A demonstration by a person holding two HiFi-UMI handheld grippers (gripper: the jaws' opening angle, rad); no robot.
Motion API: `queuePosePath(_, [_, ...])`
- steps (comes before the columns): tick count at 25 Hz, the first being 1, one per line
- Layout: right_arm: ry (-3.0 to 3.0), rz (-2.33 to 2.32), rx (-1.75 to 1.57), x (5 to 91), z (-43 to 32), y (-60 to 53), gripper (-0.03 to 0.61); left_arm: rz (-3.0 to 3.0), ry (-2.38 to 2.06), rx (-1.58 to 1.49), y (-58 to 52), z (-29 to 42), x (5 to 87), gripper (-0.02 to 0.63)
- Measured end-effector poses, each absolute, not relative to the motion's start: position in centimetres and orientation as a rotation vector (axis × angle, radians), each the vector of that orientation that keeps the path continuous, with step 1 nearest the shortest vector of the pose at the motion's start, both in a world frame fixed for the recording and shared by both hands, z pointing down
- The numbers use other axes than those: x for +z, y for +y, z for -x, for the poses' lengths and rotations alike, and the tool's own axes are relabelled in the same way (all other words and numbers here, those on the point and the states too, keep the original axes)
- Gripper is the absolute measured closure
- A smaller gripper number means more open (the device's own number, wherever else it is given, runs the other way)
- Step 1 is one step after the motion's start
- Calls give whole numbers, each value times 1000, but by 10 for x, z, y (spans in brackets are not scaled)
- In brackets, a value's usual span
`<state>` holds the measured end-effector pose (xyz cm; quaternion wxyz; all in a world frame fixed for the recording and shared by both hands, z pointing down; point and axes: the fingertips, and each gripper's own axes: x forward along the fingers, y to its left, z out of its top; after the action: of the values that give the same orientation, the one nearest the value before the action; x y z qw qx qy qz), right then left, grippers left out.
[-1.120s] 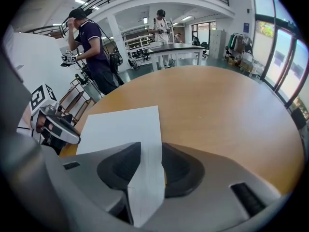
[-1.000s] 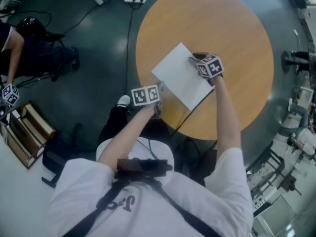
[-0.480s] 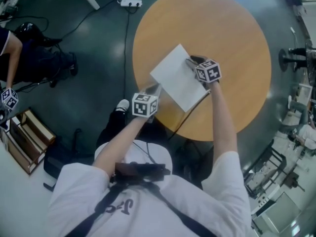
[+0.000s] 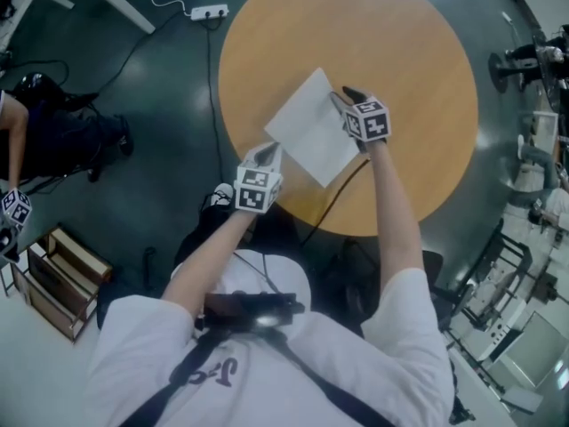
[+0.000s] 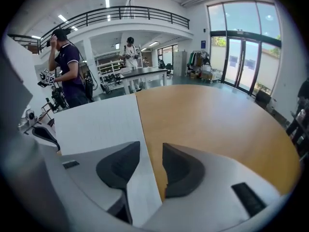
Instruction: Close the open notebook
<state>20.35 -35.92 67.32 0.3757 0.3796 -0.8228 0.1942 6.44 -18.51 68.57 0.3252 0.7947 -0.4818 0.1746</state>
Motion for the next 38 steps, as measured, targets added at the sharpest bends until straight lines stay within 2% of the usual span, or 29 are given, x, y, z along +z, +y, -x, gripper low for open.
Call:
queuePosePath(1, [-2110,-995,510,671,-207,-357,406,-2103,-1263,473,-184,-65,685,601])
queuePosePath(5, [-2132,-1093,528,659,-218,-342,482,-2181,-1249,524,-181,-69,680,602])
queuePosePath(10, [-2190,-1276,607,638,-231,-320,546,-2280,-1216,615,-178,-71,679,603])
queuePosePath(27, [-2228,-1678,811,616,-259,-188,546,-2602,-1016,873,-148,-105,670,603])
queuePosePath(38, [-2160,-1835,963,648,-257,-134,552,-2545,-839,977,-116,-137,711,603])
